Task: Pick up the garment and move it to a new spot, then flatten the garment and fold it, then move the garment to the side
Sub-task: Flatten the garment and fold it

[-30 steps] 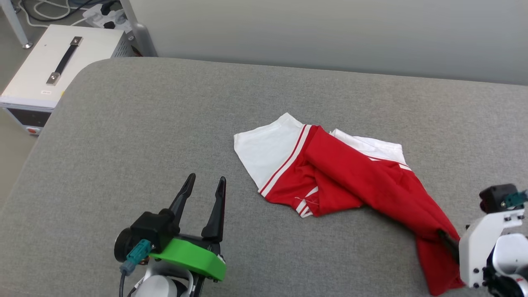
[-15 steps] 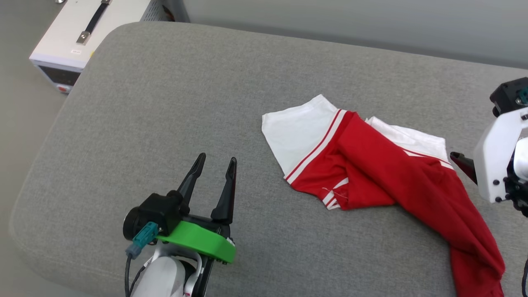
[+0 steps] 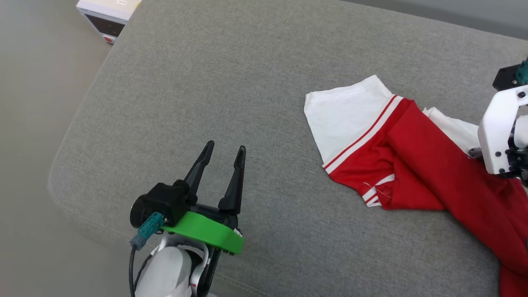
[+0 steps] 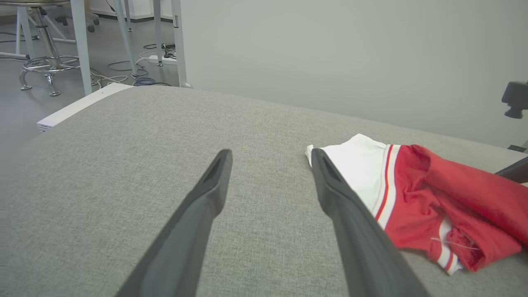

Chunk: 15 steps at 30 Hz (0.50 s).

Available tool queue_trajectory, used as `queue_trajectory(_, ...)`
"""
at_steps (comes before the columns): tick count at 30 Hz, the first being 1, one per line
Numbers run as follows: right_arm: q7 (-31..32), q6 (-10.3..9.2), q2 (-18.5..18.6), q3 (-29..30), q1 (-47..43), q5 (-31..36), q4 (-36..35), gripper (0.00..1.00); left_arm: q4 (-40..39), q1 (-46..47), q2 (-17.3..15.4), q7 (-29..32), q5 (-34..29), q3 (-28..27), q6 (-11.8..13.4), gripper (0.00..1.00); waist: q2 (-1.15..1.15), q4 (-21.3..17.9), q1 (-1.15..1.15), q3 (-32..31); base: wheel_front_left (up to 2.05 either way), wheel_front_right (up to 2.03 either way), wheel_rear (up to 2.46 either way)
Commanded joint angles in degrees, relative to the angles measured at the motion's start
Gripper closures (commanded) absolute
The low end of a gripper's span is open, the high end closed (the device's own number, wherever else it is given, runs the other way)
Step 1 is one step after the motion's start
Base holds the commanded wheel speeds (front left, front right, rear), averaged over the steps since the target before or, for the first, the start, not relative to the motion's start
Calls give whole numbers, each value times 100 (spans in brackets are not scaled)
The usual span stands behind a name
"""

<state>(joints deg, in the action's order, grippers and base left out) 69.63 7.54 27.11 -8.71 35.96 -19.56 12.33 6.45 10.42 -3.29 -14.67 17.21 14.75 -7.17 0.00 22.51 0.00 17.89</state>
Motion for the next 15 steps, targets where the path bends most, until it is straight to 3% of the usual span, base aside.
queue_trajectory(1, -65, -5, 24, -88, 97, 34, 122, 0, -20, 85, 36, -33, 61, 8, -32, 0, 0, 191, 0, 168, 0, 0, 0)
queue_trajectory(12, -257, -5, 199, -782, -73, -176, 865, 0, -47, 90, 40, -33, 137, -6, -32, 0, 0, 219, 0, 211, 0, 0, 0)
queue_trajectory(13, -262, -5, 208, -813, -91, -207, 913, 51, -51, 99, 40, -33, 141, -8, -32, 0, 0, 209, 0, 217, 0, 0, 0)
queue_trajectory(15, -335, -5, 208, -833, -100, -288, 966, 100, -52, 112, 40, -33, 146, -13, -32, 0, 0, 188, 0, 221, 0, 0, 0)
